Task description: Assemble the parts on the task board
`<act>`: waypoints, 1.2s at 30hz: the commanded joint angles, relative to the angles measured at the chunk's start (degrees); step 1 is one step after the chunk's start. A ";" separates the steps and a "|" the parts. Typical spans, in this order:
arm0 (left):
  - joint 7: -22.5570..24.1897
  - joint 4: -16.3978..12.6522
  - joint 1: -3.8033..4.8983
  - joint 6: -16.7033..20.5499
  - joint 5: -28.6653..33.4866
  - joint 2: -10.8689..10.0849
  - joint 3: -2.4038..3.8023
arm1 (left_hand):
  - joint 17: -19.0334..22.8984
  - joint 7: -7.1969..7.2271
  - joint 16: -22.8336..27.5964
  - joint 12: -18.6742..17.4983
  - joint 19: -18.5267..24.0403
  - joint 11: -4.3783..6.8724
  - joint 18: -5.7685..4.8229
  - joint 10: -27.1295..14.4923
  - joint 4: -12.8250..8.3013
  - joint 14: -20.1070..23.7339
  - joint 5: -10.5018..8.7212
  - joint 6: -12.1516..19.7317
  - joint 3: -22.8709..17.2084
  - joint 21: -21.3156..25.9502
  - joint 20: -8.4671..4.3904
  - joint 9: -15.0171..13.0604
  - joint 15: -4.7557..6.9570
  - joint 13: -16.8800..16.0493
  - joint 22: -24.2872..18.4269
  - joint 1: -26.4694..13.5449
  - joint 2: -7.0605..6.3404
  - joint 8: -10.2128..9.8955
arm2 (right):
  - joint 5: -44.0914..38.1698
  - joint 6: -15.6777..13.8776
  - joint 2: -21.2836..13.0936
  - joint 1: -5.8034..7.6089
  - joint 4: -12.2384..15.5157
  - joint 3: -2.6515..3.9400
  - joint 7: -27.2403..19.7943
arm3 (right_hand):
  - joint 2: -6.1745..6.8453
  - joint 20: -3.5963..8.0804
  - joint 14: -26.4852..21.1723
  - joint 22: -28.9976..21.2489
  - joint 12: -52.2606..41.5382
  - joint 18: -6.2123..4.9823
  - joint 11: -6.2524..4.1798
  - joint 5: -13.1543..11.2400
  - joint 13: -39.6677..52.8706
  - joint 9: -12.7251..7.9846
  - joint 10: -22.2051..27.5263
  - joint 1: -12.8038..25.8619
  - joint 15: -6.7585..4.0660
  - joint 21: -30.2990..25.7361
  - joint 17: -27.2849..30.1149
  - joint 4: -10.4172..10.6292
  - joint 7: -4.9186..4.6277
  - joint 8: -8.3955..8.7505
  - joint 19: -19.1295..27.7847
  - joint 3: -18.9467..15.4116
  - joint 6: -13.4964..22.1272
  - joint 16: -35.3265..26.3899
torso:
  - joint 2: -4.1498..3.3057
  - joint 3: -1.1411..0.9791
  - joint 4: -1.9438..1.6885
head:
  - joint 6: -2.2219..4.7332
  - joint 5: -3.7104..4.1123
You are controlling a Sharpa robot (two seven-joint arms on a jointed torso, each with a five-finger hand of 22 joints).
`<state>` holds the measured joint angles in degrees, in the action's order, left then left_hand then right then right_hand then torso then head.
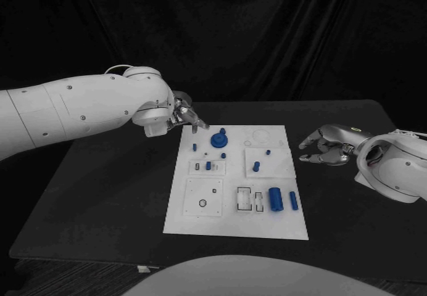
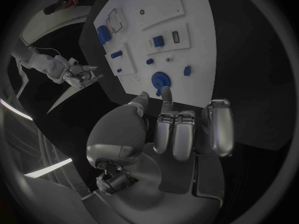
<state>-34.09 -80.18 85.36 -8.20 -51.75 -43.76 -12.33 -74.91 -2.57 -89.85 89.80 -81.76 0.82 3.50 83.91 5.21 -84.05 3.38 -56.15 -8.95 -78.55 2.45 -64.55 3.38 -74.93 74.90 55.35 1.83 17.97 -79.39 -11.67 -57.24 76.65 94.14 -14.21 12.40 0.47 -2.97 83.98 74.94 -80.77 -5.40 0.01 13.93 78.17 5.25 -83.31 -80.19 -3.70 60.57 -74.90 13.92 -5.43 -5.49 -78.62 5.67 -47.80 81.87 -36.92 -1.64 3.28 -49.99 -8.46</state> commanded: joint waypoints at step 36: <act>3.83 14.10 -6.04 -2.78 0.35 5.42 0.02 | -15.09 -0.95 -0.15 0.20 -0.59 -0.39 -0.25 6.09 0.59 -5.95 1.07 4.78 2.02 0.03 0.69 -1.48 -0.19 -15.07 8.74 2.34 0.40 1.73 | -0.21 -2.10 0.29 -0.14 -0.03 0.03 -1.13 | 0.18 0.01 3.19 7.53 -0.18 -0.17 -0.14 0.05 1.74 -0.08 0.00 0.33 0.17 0.02 -6.67 0.22 -0.06 0.13 -0.21 -0.26 -0.60 0.12 | -0.20 0.05 0.01 | -0.01 -0.80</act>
<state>-31.74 -66.11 79.42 -10.29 -51.74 -38.48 -12.37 -74.90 -3.37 -89.85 89.80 -82.35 0.82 3.51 83.91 5.86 -84.05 4.63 -51.68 -7.19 -78.75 2.66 -65.98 3.37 -74.93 74.90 57.83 2.06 19.42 -79.39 -13.29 -56.91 76.64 94.09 -14.20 11.45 0.61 -2.97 83.98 74.92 -81.27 -5.39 0.01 13.93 76.89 5.26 -83.31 -80.05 -3.70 60.57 -74.90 13.91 -5.64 -5.50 -78.62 5.68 -48.00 81.86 -37.08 -1.61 3.26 -49.99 -9.14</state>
